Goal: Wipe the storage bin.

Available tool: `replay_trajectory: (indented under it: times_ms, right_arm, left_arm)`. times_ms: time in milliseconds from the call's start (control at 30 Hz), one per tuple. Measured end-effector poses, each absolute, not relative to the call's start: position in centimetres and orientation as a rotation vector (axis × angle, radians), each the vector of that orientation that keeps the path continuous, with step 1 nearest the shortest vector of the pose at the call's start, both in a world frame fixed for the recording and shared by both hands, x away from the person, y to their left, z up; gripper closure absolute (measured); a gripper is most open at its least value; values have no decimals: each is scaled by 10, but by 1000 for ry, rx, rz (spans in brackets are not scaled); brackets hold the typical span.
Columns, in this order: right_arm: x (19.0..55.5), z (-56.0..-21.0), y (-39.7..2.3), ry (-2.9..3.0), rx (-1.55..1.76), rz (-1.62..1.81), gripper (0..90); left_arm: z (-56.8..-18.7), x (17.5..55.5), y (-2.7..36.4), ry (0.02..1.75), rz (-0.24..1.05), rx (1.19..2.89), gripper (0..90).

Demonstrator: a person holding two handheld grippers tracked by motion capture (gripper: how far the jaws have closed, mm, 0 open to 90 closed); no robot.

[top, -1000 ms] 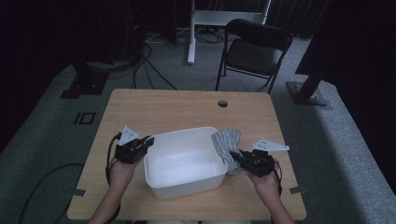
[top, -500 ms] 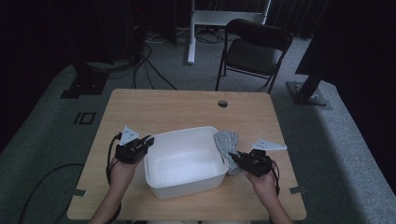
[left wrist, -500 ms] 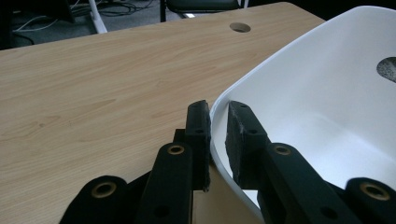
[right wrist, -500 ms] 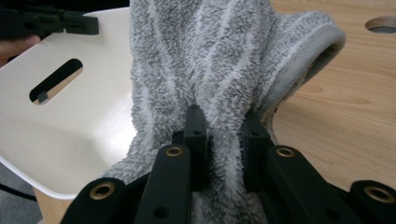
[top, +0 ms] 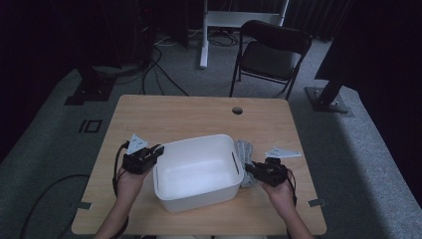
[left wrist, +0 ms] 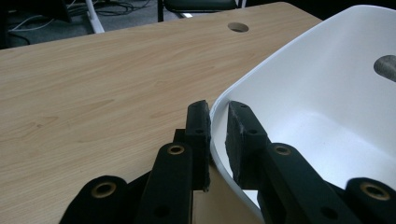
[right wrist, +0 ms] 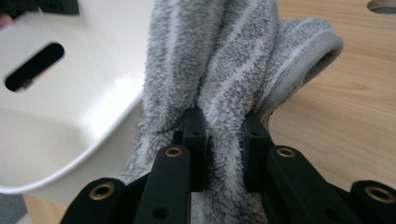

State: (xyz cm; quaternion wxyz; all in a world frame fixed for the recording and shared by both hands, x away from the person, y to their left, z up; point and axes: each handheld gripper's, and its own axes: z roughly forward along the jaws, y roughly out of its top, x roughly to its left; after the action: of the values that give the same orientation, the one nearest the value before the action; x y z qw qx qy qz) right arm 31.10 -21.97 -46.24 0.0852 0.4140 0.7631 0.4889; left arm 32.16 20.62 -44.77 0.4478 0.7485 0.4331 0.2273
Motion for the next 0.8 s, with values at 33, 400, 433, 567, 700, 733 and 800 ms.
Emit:
replay_trajectory:
  times_ms: [33,400,433,567,700,733,800]
  right_arm:
    - [311,-461,-220,2266,1234,1465,772]
    - [325,-457,-212,2303,1210,1466,775]
    - [325,-457,-212,2303,1210,1466,775]
    - [330,-468,-209,2326,1238,1427,776]
    - [333,-465,-212,2313,1240,1428,775]
    - [335,-463,-213,2308,1239,1432,774]
    - [336,-458,-215,2285,1239,1454,774]
  left_arm:
    - [-448,322,206,1071,566,1854,792]
    - [-448,323,203,1080,569,1854,792]
    - [-448,323,203,1080,569,1854,792]
    - [-448,323,203,1080,570,1854,791]
    - [-448,323,204,1077,568,1855,792]
    - [-448,323,204,1076,568,1856,792]
    - [-448,323,204,1074,566,1858,791]
